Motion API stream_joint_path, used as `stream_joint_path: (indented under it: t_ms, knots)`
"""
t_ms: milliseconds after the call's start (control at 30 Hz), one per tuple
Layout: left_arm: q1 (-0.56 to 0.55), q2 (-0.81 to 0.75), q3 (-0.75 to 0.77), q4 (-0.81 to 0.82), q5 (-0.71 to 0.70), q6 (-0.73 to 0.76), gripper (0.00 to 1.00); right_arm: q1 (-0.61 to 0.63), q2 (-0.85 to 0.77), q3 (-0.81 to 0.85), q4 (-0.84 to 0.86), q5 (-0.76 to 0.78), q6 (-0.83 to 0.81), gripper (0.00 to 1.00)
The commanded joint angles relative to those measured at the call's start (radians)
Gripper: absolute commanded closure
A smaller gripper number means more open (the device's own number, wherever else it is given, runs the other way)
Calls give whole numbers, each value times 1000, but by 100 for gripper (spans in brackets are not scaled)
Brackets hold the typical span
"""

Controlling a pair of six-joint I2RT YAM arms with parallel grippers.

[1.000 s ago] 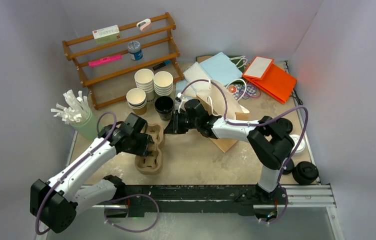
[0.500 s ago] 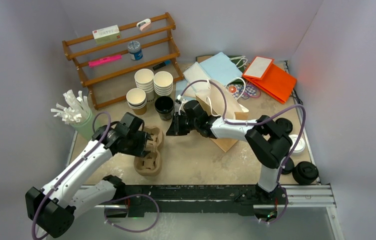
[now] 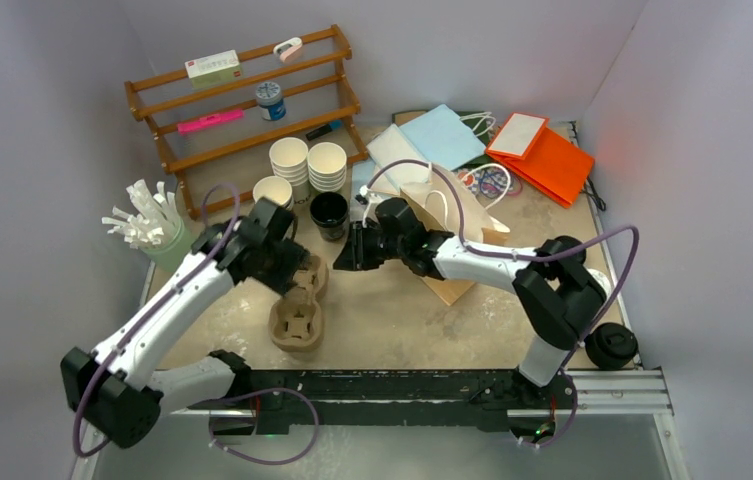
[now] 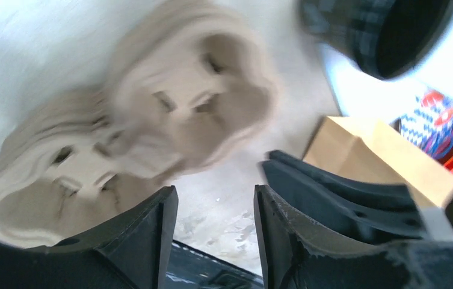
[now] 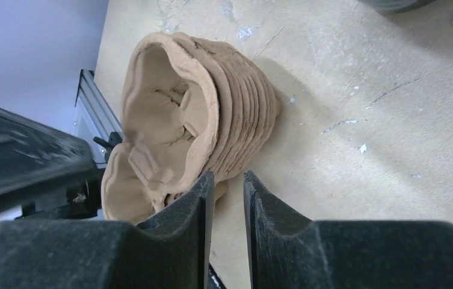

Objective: Pack the takeout coffee

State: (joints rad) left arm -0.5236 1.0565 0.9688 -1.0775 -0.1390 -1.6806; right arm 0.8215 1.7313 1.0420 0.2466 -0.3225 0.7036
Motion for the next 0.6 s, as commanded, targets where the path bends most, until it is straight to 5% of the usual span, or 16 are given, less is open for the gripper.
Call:
stream_joint_path:
  t_ms: [0,200,567]
  knots:
    - [7,187,298,11,-91,627,48,-3,-64,-25,-4,-13,-14,72]
    - [5,336,424,-28,0,1011,49,-5,-123,-58,-20,16,-24,72]
    - [-29,197,237,226,106,1121,34,-4,-153,-95,-17,44,-14,72]
